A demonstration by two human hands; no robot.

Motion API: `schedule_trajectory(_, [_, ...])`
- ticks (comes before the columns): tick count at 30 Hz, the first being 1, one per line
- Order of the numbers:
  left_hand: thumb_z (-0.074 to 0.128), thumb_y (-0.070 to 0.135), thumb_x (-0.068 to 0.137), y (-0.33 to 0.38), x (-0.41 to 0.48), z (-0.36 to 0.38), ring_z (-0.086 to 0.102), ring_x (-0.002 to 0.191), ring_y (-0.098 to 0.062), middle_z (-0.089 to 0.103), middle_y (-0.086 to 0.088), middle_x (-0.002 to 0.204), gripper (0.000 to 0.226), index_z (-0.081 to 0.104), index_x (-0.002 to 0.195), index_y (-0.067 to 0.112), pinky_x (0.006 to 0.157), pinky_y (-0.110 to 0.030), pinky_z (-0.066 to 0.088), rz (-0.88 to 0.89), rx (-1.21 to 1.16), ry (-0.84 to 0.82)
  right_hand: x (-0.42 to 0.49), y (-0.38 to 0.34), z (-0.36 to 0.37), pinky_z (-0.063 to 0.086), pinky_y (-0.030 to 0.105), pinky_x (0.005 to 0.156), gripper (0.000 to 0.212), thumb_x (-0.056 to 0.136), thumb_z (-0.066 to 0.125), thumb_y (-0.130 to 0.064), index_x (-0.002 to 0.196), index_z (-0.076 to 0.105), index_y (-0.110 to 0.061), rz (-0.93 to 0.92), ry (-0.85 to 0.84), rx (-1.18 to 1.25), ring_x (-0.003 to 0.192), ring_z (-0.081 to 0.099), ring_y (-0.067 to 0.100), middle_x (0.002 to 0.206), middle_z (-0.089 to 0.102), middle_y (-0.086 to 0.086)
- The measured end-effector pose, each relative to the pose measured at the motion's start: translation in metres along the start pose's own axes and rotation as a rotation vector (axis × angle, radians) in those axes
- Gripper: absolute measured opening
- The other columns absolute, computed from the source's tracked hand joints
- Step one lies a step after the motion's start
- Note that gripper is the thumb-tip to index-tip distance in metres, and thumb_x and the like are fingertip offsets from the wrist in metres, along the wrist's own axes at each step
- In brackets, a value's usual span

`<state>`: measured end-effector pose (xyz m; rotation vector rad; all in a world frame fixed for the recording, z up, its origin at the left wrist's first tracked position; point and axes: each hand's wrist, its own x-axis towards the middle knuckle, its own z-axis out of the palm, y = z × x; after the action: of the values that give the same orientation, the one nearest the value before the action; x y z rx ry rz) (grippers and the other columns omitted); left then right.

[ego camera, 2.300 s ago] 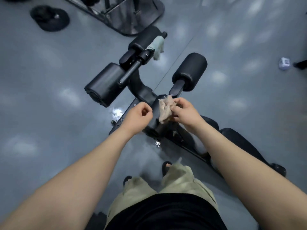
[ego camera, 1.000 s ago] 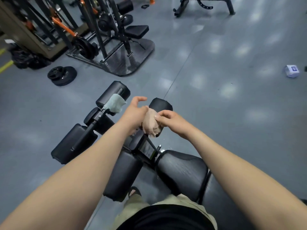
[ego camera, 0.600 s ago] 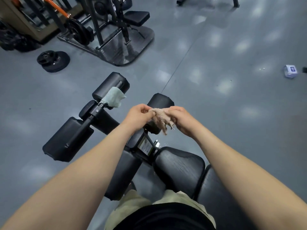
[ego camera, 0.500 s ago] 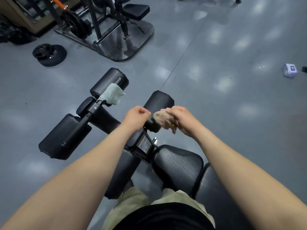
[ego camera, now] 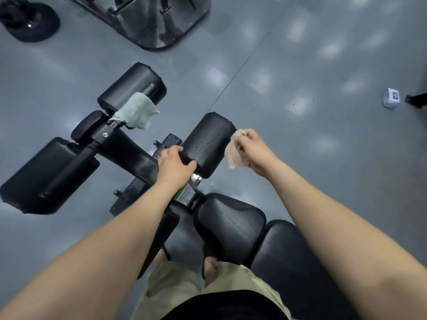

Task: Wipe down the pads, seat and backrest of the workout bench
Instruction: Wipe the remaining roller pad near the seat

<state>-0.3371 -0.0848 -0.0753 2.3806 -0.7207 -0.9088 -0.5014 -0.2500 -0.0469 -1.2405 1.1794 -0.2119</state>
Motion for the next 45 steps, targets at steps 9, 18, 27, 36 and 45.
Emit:
schedule_trajectory(9, [0.066,0.068,0.079,-0.030,0.014,0.024,0.037,0.141,-0.025,0.035,-0.005,0.154,0.095,0.028,0.153,0.023,0.112,-0.043,0.037,-0.050,-0.001,0.021,0.057,-0.010,0.012,0.052,0.032,0.072,0.010,0.093,0.051,-0.028,0.092,0.061,-0.028,-0.302,0.184,-0.533,0.071,0.056,0.018,0.076,0.065,0.006])
schedule_trajectory(18, [0.070,0.072,0.070,-0.030,0.014,0.030,0.052,0.126,-0.020,0.048,0.009,0.143,0.088,0.032,0.138,0.033,0.091,-0.042,0.050,-0.002,0.059,0.096,0.086,-0.011,0.008,0.043,0.029,0.088,0.029,0.092,0.045,-0.004,0.111,0.067,-0.011,-0.482,0.189,-0.908,0.105,0.052,0.030,0.121,0.044,0.014])
schedule_trajectory(27, [0.072,0.071,0.068,-0.029,0.015,0.036,0.051,0.128,-0.019,0.048,0.009,0.141,0.090,0.035,0.138,0.029,0.090,-0.039,0.046,0.021,0.127,0.187,0.092,0.011,0.023,0.030,0.021,0.094,0.022,0.097,0.057,-0.026,0.101,0.074,-0.014,-0.638,0.135,-0.923,0.107,0.051,0.035,0.120,0.058,0.007])
schedule_trajectory(36, [0.066,0.078,0.067,-0.030,0.017,0.036,0.037,0.141,-0.018,0.035,0.008,0.155,0.111,0.022,0.156,0.026,0.101,-0.044,0.042,-0.015,0.197,0.142,0.071,0.034,0.051,0.039,0.027,0.101,0.020,0.096,0.055,-0.019,0.091,0.074,-0.016,-0.842,0.032,-0.918,0.101,0.059,0.032,0.109,0.068,-0.005])
schedule_trajectory(45, [0.069,0.076,0.067,-0.026,0.015,0.033,0.043,0.136,-0.017,0.049,0.006,0.146,0.105,0.025,0.151,0.032,0.096,-0.039,0.042,-0.034,0.178,0.106,0.050,0.045,0.059,0.051,0.042,0.088,0.015,0.092,0.057,-0.010,0.092,0.072,-0.012,-1.037,-0.166,-0.954,0.097,0.056,0.029,0.108,0.067,-0.001])
